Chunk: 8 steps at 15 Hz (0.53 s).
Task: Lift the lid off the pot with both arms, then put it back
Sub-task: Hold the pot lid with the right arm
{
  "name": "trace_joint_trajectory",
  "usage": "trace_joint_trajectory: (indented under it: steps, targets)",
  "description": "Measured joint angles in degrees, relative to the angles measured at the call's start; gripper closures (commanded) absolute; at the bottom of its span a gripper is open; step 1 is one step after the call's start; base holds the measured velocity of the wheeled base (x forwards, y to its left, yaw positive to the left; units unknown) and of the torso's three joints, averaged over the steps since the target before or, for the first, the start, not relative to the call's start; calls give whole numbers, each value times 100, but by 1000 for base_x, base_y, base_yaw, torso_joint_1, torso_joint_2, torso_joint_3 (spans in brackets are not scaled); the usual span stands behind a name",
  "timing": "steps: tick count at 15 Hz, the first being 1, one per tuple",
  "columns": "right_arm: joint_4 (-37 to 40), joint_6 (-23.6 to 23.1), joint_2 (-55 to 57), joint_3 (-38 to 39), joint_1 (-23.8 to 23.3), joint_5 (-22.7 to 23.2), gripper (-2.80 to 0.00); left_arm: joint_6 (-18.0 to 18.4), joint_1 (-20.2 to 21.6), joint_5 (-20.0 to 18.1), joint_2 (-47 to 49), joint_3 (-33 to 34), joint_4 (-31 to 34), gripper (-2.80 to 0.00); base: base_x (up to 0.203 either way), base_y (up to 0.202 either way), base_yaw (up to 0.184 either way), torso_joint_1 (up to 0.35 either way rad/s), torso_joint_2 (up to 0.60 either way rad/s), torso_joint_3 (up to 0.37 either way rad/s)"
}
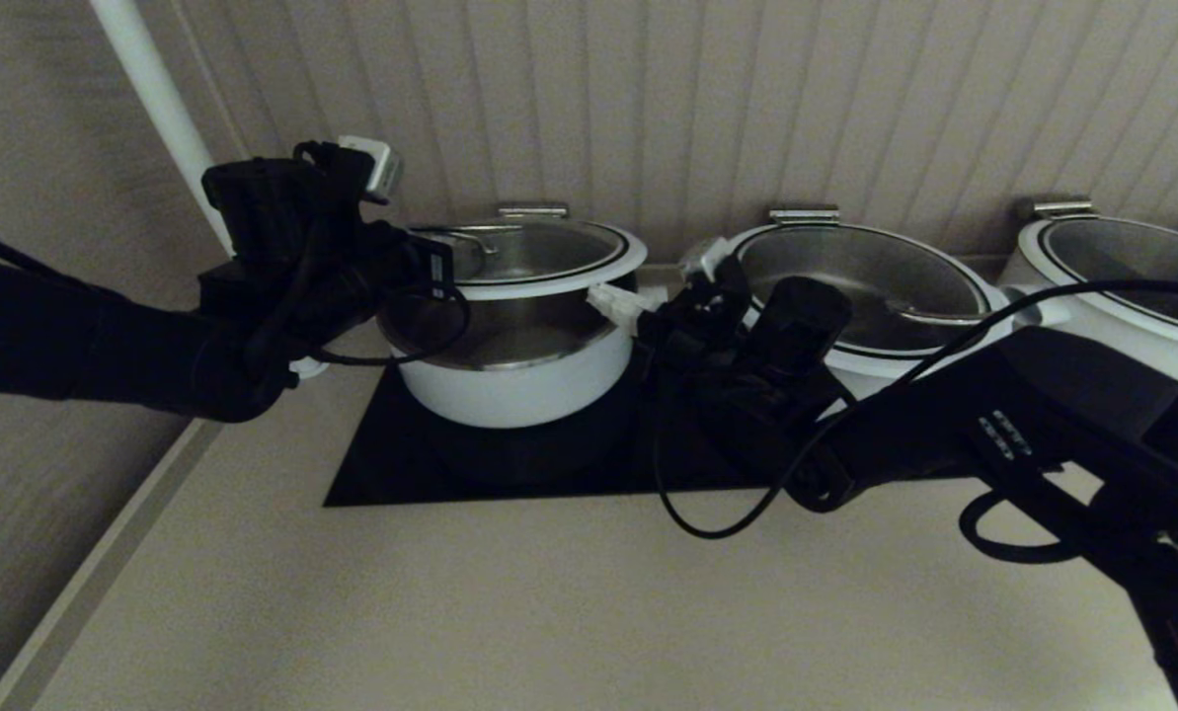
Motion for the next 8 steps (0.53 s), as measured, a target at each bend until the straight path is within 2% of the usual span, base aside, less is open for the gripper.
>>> trace_joint_trajectory:
  steps: [8]
  targets:
    - [7,1,33,-17,94,-1,0,-2,1,6,-2,-5,-1,0,0,0,0,0,0,0]
